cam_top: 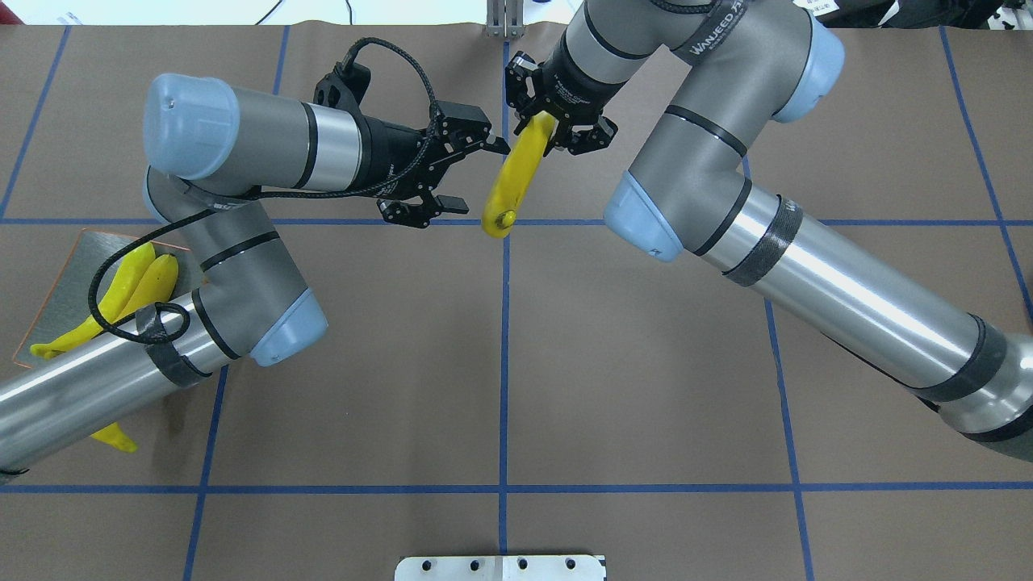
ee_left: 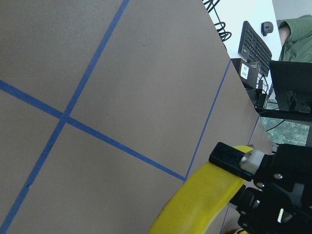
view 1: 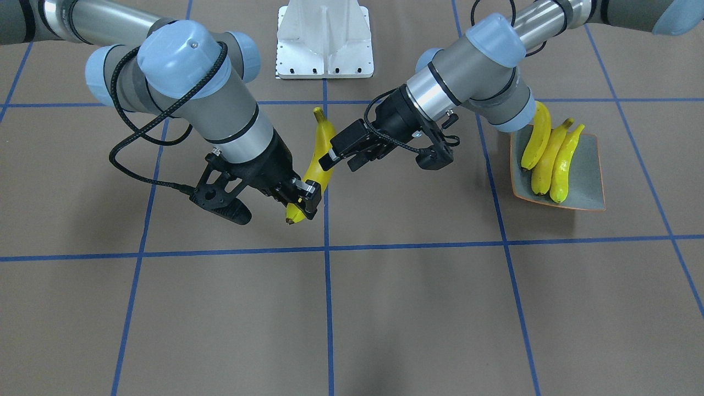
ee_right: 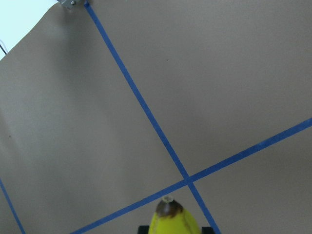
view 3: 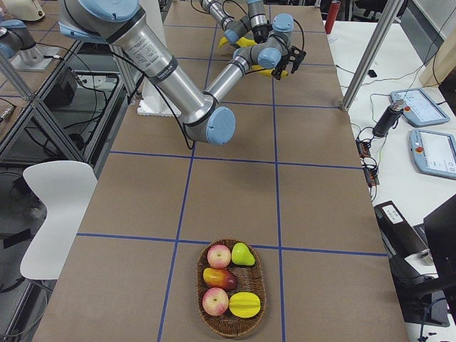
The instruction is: Transfer all bananas from basket to plate
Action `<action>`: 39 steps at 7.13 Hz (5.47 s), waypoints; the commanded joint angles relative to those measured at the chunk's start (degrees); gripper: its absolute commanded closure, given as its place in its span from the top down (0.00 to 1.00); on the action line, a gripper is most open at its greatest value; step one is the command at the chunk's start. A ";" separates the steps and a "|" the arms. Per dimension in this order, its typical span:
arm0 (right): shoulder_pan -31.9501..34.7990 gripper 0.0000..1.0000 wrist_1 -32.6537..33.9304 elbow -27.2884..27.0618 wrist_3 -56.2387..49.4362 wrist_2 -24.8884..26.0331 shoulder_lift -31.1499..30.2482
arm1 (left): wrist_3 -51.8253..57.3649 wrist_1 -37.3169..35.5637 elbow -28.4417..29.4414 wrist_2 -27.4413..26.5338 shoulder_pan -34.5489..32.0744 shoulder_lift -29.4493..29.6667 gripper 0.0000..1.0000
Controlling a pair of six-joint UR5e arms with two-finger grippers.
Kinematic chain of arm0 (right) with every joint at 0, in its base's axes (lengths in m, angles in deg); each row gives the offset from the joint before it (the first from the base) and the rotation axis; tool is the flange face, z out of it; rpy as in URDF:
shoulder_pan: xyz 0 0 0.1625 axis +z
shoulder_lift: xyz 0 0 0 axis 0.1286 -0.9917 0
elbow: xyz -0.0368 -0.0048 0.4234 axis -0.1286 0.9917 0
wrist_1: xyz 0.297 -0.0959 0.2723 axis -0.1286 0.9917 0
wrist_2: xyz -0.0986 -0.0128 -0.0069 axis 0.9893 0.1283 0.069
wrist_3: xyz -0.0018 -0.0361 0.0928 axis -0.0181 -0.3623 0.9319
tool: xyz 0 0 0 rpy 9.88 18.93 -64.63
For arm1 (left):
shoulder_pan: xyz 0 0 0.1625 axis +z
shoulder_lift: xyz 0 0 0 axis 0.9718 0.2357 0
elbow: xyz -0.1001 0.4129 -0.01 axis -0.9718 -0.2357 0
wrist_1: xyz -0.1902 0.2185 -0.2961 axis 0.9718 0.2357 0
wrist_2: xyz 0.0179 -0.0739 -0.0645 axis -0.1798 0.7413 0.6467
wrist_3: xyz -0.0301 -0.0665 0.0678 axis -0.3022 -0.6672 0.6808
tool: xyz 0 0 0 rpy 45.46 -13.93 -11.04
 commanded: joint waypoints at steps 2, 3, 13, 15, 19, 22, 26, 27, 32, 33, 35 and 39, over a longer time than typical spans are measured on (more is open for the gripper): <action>-0.12 0.00 -0.09 -0.11 0.14 0.07 0.16 | 0.42 -0.01 0.59 -0.16 1.56 0.29 0.98; -0.12 0.00 -0.09 -0.11 0.14 0.07 0.25 | 0.42 -0.01 0.59 -0.07 1.74 0.29 0.95; -0.12 1.00 -4.48 -0.55 0.40 -0.02 -0.37 | 0.95 0.08 1.73 1.59 2.18 1.17 0.00; -0.03 1.00 -4.48 -0.64 0.40 -0.02 -0.46 | 0.95 0.08 1.38 1.95 2.01 0.82 0.00; 5.75 1.00 -4.31 -1.26 -0.21 -2.39 -4.13 | 0.77 -2.47 -6.05 2.30 -0.01 -8.70 0.00; 7.96 1.00 -4.39 -1.34 -3.99 -2.39 -7.75 | 5.65 -1.95 -9.69 18.47 -14.63 -21.64 0.00; 8.05 1.00 -4.39 -0.91 -5.31 -2.30 -8.10 | 33.52 -1.59 -6.09 26.56 -20.93 -34.67 0.00; 8.05 1.00 -4.39 -0.90 -5.66 -2.30 -8.28 | 37.38 -1.51 -6.09 26.99 -21.20 -37.47 0.00; 7.97 1.00 -4.39 -0.90 -5.66 -2.22 -8.46 | 50.43 4.09 4.18 31.92 -24.63 -38.38 0.00; 7.97 1.00 -4.39 -0.90 -5.66 -2.22 -8.45 | 51.47 4.21 4.46 32.44 -24.63 -38.64 0.00; 7.97 1.00 -4.48 -0.90 -5.58 -2.22 -8.37 | 55.85 4.30 7.61 33.41 -24.71 -38.64 0.00; 7.88 1.00 -4.48 -1.08 -5.49 -2.22 -8.37 | 56.85 4.30 8.68 33.50 -24.71 -38.73 0.00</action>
